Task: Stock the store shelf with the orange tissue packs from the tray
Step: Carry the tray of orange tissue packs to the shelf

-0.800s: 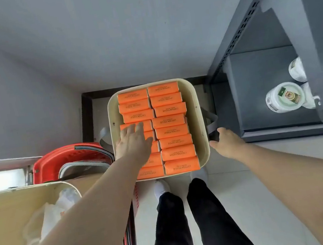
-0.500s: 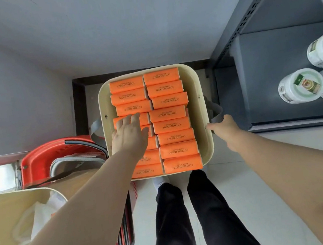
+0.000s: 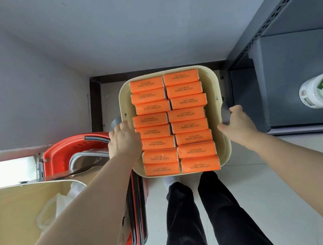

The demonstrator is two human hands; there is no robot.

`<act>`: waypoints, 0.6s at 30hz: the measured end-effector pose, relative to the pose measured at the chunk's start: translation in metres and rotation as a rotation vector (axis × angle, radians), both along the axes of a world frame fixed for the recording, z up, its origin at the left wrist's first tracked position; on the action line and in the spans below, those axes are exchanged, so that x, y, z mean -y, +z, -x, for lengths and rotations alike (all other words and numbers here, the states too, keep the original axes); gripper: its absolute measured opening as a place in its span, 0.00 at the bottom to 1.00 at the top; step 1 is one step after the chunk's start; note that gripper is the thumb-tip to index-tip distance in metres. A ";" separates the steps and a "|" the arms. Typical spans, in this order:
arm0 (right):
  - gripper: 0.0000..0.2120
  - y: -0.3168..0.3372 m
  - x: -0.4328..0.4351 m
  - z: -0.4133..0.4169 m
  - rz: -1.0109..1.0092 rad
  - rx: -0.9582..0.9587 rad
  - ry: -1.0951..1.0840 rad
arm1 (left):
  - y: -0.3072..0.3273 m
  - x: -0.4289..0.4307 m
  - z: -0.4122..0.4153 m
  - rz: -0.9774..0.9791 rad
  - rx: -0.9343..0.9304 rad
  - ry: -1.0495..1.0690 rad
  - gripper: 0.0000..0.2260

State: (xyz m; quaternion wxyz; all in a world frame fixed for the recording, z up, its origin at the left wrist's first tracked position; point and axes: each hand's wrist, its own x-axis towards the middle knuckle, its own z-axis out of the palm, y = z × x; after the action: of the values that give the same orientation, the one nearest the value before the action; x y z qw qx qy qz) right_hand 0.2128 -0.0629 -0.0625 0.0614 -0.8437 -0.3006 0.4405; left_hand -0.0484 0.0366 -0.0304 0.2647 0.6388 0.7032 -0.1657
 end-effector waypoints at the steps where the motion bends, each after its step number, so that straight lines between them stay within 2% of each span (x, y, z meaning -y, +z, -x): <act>1: 0.26 0.003 -0.002 0.001 0.022 0.031 0.070 | 0.000 -0.005 0.005 0.004 -0.002 0.045 0.22; 5: 0.20 0.003 -0.011 0.006 0.079 0.114 0.163 | -0.010 -0.026 0.021 0.034 -0.029 0.135 0.23; 9: 0.22 -0.003 -0.010 0.013 0.045 0.164 0.153 | -0.031 -0.044 0.025 0.066 -0.044 0.117 0.23; 14: 0.22 -0.013 -0.010 0.015 0.010 0.180 0.074 | -0.053 -0.060 0.033 0.150 0.030 0.133 0.21; 18: 0.22 -0.014 -0.010 0.014 -0.025 0.148 -0.059 | -0.045 -0.061 0.038 0.207 0.080 0.158 0.14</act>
State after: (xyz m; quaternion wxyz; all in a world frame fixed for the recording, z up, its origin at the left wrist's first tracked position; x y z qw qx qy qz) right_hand 0.1984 -0.0526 -0.0764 0.0625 -0.8816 -0.2850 0.3711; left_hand -0.0868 0.0974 -0.0756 0.3691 0.5567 0.7194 -0.1905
